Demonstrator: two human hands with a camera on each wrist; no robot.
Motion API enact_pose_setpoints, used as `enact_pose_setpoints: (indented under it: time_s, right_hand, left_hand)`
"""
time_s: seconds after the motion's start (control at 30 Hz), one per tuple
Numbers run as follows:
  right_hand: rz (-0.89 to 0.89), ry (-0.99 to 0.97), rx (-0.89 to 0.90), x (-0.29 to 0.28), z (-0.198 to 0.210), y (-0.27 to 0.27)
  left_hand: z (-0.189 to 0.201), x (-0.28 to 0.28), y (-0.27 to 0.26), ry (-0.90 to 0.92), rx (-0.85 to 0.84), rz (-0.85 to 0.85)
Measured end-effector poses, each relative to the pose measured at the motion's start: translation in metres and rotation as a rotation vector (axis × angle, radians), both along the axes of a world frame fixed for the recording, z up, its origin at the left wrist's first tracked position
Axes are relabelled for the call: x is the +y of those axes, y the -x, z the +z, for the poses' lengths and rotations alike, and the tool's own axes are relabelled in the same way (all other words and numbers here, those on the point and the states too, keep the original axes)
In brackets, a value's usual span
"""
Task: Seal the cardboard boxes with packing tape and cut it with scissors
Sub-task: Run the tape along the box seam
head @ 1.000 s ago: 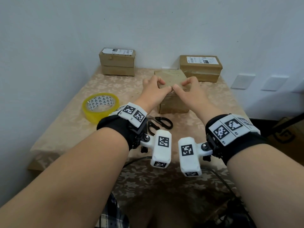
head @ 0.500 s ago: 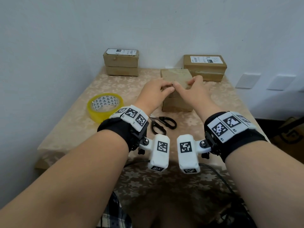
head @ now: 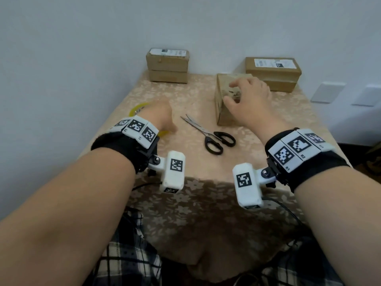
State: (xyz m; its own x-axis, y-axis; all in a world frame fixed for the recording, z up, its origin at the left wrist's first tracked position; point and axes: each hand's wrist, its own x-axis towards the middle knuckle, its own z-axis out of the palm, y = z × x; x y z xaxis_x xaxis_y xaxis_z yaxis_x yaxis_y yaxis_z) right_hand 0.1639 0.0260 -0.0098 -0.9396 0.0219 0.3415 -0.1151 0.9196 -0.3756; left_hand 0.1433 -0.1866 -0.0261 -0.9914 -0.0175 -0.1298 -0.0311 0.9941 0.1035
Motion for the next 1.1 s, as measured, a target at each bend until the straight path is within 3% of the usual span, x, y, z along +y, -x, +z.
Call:
enact_pose_setpoints:
  time_s: [0.1,0.17,0.27,0.37,0.57,0.83,0.97,1.1]
  right_hand:
    - [0.03,0.009,0.007,-0.007,0.003,0.002]
    - [0.056,0.025,0.039,-0.01,0.008,0.004]
    - [0.138,0.172,0.1,-0.016,0.019,0.005]
    - [0.218,0.401,0.087,-0.02,0.026,0.004]
    - [0.3,0.721,-0.053,-0.014,0.032,0.0]
    - [0.297,0.81,-0.076,-0.009,0.037,0.002]
    - [0.32,0.858,-0.067,-0.008,0.041,0.004]
    - [0.272,0.903,-0.034,-0.017,0.037,0.006]
  left_hand:
    - [0.002,-0.003,0.007,-0.145,0.165,0.003]
    - [0.009,-0.004,0.011,-0.352,0.258,0.007]
    - [0.026,0.0,0.01,-0.632,0.37,-0.144]
    - [0.038,0.007,0.008,-0.737,0.454,-0.307]
    - [0.051,0.014,-0.001,-0.809,0.456,-0.455]
    - [0.057,0.02,-0.008,-0.724,0.416,-0.537]
    - [0.058,0.022,-0.008,-0.683,0.442,-0.495]
    - [0.054,0.028,-0.002,-0.671,0.479,-0.343]
